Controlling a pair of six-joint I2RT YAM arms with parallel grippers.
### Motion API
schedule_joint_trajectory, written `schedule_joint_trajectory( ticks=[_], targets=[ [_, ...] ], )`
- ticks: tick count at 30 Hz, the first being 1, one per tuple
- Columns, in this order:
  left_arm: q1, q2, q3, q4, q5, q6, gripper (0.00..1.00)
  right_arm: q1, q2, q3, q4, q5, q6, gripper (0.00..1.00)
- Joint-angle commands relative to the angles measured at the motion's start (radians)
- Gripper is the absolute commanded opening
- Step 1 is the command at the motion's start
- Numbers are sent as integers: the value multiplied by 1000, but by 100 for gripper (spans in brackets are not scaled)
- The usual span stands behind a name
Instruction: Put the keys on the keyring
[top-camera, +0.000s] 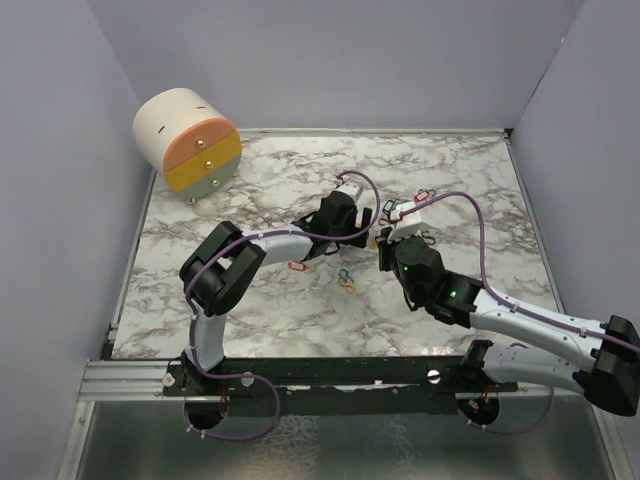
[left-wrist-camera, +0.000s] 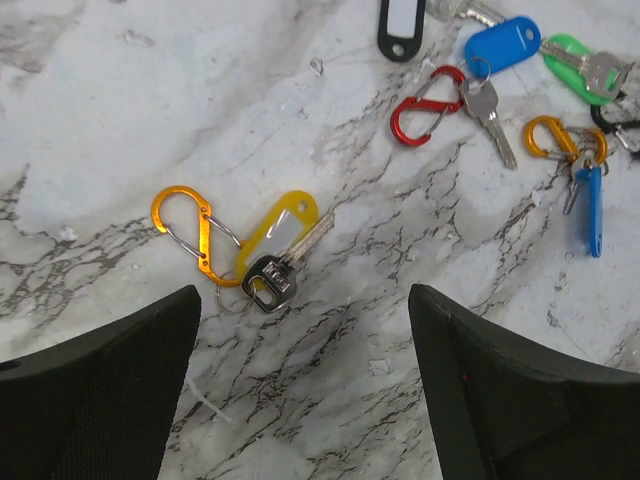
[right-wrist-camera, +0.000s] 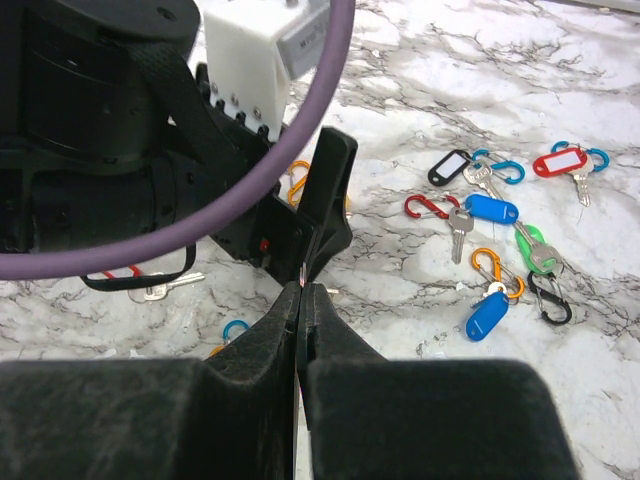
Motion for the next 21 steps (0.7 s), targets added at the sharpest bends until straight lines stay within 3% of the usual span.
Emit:
schedule_joint_trajectory(
  ticks=[1,21],
  targets=[
    [-1,-72,-8,67,-116,0,87,5,-19,-12,16,23,-12,1],
    [21,42,108,73,-40,19,87,5,-42,-16,7,32,-16,1]
  ],
)
